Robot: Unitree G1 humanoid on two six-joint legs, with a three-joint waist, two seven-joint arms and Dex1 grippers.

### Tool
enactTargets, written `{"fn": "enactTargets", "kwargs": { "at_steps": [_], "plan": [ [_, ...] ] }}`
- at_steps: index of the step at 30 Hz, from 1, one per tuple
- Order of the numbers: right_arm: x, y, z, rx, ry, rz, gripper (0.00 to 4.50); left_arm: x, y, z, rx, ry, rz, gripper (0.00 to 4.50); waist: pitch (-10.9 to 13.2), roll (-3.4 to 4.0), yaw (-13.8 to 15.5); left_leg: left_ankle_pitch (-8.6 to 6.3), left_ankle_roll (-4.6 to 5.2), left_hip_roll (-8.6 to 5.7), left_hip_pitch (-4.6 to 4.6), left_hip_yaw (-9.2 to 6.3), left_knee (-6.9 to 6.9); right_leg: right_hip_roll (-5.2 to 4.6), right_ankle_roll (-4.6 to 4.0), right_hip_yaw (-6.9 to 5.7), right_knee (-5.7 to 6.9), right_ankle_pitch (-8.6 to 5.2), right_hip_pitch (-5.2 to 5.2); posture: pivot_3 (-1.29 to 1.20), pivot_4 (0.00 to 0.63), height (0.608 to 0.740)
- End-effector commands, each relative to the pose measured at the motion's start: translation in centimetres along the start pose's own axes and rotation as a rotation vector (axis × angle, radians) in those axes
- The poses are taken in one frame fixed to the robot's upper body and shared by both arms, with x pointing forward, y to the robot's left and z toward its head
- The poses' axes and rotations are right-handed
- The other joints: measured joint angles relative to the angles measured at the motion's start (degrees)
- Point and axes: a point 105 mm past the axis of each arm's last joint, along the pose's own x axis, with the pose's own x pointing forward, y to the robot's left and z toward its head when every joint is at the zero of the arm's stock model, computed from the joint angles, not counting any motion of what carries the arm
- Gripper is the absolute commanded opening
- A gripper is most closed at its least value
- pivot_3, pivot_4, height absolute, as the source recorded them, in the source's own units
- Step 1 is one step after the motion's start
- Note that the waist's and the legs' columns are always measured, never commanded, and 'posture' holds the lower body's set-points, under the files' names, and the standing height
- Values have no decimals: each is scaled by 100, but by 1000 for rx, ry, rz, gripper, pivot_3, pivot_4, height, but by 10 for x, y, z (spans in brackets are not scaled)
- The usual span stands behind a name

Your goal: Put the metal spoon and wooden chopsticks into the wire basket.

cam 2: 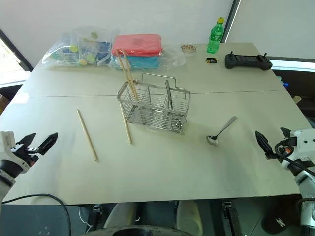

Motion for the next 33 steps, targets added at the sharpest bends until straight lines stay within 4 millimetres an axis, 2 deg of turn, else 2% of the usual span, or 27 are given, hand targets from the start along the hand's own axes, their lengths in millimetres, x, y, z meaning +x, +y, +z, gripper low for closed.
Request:
{"fn": "enactTargets", "kwargs": {
  "at_steps": [1, 8, 10, 13, 19, 23, 28, 33],
  "plan": [
    [0, -6, 8, -25, -33, -16, 4490, 3, -6, 15, 37, -39, -31, 4486, -1, -1, 1, 0, 0, 0, 1, 0, 1, 0, 0, 0, 0, 0, 1, 0, 150, 692],
    [4, -9, 16, -69, -37, -1, 4490, 8, -17, 20, 46, -33, -81, 4486, -9, 8, -3, 0, 1, -8, 6, 3, 0, 0, -1, 1, 2, 1, 4, 0, 150, 692],
    [5, -9, 17, -105, -20, 18, 4490, 9, -27, 23, 38, -16, -143, 4486, -9, 8, -3, 0, 1, -9, 6, 3, -1, 0, -1, 0, 4, 1, 4, 0, 150, 692],
    [8, -1, 21, -224, 11, 110, 4490, 9, -61, 35, 29, 14, -335, 4486, -8, 7, -4, 0, 1, -9, 6, 3, 1, 0, -1, 0, 7, 1, 4, 0, 150, 692],
    [26, 16, 41, -576, 54, 387, 4490, 4, -139, 63, 169, 55, -734, 4486, -7, 14, -12, 1, 1, -9, 20, 15, 8, -1, 4, 4, 5, -2, 17, 0, 150, 692],
    [38, 36, 54, -732, 50, 594, 4490, -1, -174, 68, 276, 67, -910, 4486, -1, 14, -63, -2, 5, -11, 50, 30, -9, 0, -2, 11, 8, 2, 32, 0, 150, 692],
    [46, 62, 58, -938, 50, 852, 4490, -1, -196, 74, 359, 56, -1026, 4486, 3, 14, -130, -2, 6, -9, 52, 32, -11, 3, -2, 12, 10, 3, 34, 0, 150, 692],
    [56, 82, 47, -1075, 52, 1053, 4490, 6, -199, 64, 373, 76, -1065, 4486, 11, 6, -149, -1, 6, -11, 58, 35, -3, 3, 0, 16, 8, 3, 45, 0, 150, 692]
  ]
}}
